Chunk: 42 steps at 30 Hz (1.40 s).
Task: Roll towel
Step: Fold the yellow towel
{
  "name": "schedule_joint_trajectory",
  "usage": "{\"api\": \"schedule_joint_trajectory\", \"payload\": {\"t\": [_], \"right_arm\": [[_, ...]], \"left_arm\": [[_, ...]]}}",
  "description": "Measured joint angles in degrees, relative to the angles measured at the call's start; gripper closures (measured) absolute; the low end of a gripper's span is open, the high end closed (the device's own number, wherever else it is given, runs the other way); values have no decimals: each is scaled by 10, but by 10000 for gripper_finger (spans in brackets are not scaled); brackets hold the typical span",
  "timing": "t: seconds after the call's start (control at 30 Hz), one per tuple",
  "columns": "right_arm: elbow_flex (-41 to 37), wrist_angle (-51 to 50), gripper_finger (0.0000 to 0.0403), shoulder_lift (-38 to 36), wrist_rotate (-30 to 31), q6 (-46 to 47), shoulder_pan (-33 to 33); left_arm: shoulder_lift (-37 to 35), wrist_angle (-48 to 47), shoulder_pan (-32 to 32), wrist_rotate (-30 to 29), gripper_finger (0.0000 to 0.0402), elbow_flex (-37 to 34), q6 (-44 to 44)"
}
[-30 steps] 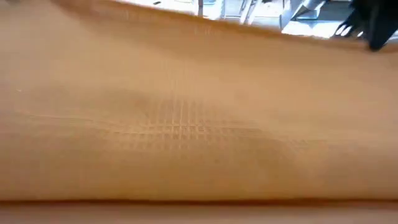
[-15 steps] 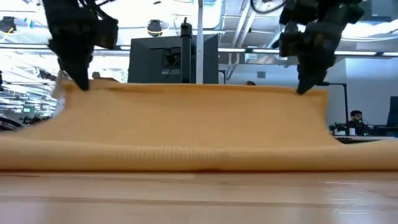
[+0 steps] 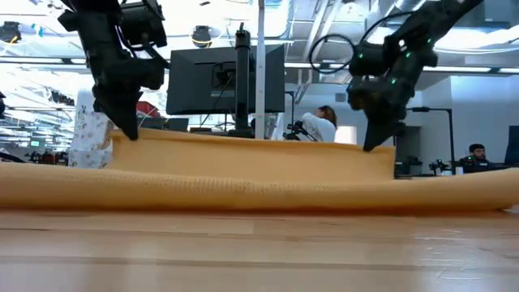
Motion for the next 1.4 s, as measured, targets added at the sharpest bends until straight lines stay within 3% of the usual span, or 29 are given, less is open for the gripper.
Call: {"api": "schedule_joint_trajectory", "payload": {"t": [0.17, 0.43, 0.67, 0.97, 1.4], "right_arm": [[8, 4, 403, 21, -8, -7, -31], [84, -61, 403, -10, -21, -15, -39], [87, -33, 403, 53, -34, -30, -98], [87, 17, 403, 134, -26, -56, -105], [87, 33, 403, 143, -20, -56, -120]], "left_arm": [[0, 5, 30, -5, 401, 0, -16], [0, -3, 32, 2, 401, 18, -73], [0, 38, 80, -14, 401, -12, -55], [0, 103, 91, -39, 402, -58, -58], [0, 149, 92, -100, 402, -60, -3]]}}
